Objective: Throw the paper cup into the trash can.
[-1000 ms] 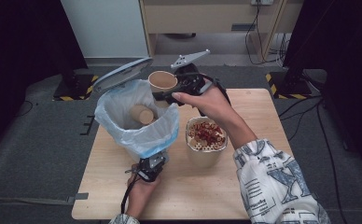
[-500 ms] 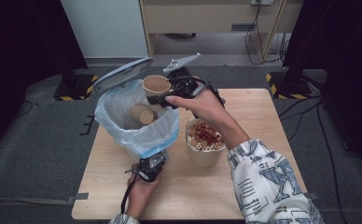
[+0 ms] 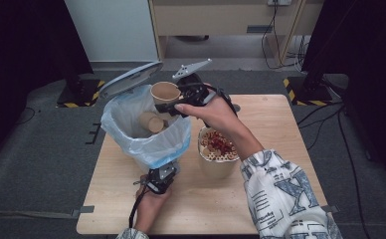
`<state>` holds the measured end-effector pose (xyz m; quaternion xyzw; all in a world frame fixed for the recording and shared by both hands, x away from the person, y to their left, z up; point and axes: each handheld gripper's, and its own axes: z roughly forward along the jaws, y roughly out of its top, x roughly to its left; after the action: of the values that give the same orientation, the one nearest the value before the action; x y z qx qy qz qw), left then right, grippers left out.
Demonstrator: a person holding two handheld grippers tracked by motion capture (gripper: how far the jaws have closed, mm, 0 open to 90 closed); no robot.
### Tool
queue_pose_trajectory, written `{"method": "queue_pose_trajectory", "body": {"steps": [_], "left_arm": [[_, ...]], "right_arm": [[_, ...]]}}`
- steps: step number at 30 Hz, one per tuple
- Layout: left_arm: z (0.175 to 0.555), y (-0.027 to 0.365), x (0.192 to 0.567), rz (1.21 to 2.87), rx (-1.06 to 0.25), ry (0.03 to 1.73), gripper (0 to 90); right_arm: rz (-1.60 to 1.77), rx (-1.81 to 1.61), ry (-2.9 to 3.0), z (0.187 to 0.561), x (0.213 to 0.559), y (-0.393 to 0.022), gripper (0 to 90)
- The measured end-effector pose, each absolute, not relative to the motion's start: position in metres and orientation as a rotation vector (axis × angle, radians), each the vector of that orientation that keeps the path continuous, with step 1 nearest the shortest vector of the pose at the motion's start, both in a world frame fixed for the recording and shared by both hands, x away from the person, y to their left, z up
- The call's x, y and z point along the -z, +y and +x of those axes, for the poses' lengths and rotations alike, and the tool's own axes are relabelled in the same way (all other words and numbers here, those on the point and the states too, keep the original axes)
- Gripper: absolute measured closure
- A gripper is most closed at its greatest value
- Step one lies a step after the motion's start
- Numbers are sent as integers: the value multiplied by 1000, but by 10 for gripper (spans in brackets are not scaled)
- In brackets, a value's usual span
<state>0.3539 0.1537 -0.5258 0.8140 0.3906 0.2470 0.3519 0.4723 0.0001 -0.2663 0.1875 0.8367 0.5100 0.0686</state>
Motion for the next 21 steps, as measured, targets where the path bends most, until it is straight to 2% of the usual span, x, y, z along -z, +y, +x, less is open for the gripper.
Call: {"method": "queue_pose_trajectory", "body": {"steps": [21], "left_arm": [[354, 154, 526, 2106, -638, 1010, 888]], "right_arm": [[567, -1505, 2497, 474, 275, 15, 316]]}}
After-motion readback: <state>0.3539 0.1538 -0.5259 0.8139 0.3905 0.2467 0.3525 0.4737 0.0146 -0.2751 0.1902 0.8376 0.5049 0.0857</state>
